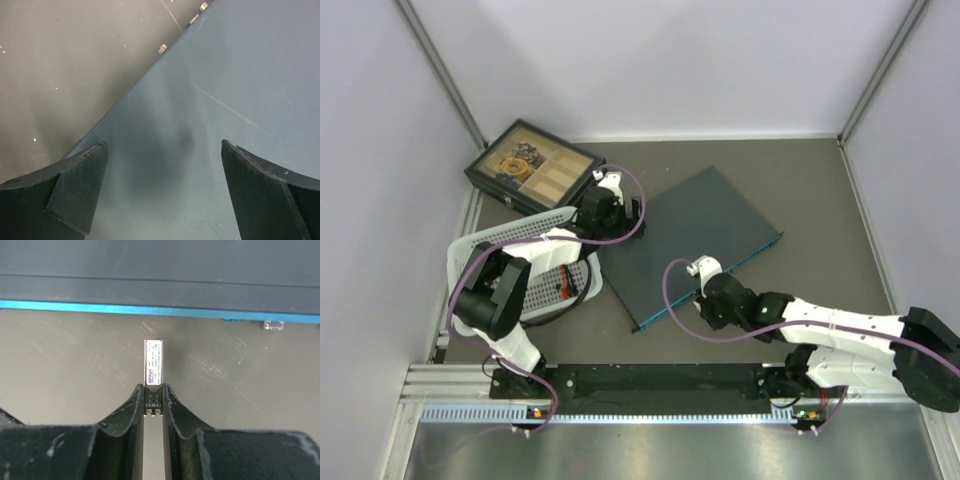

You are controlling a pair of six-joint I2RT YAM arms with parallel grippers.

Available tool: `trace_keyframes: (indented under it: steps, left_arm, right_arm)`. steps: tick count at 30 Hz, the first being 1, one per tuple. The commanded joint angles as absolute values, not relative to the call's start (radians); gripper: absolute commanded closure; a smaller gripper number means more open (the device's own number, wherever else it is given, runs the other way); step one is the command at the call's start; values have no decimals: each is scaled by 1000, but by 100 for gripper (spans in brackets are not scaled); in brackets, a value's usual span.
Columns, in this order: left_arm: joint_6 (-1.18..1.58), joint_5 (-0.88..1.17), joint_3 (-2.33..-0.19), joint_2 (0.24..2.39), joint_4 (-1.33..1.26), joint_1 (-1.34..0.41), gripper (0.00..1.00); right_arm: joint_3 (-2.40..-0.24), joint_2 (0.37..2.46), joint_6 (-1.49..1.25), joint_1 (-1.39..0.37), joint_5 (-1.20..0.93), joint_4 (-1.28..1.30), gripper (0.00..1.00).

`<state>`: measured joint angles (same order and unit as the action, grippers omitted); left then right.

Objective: Insert the plug into the switch port

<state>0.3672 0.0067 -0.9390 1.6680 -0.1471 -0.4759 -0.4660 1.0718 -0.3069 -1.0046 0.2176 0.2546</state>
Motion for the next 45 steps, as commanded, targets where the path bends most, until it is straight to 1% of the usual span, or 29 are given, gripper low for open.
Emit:
trace_keyframes:
  steps: [1,14,27,45]
  left_arm:
    - [313,15,-979,1678,-132,-474,2]
    - [298,14,-977,1678,-123,-476,2]
    - [298,14,-979,1675,-121,-476,3]
    - [304,21,-977,1671,-121,-476,3]
  right_arm:
    - [-541,1106,-291,-997,232,210,100]
    - [-609,1201,-291,-988,252,235,100]
    - [-604,1190,-319,-988,282,268,100]
    - [-609,1200,-316,-979,275,212,100]
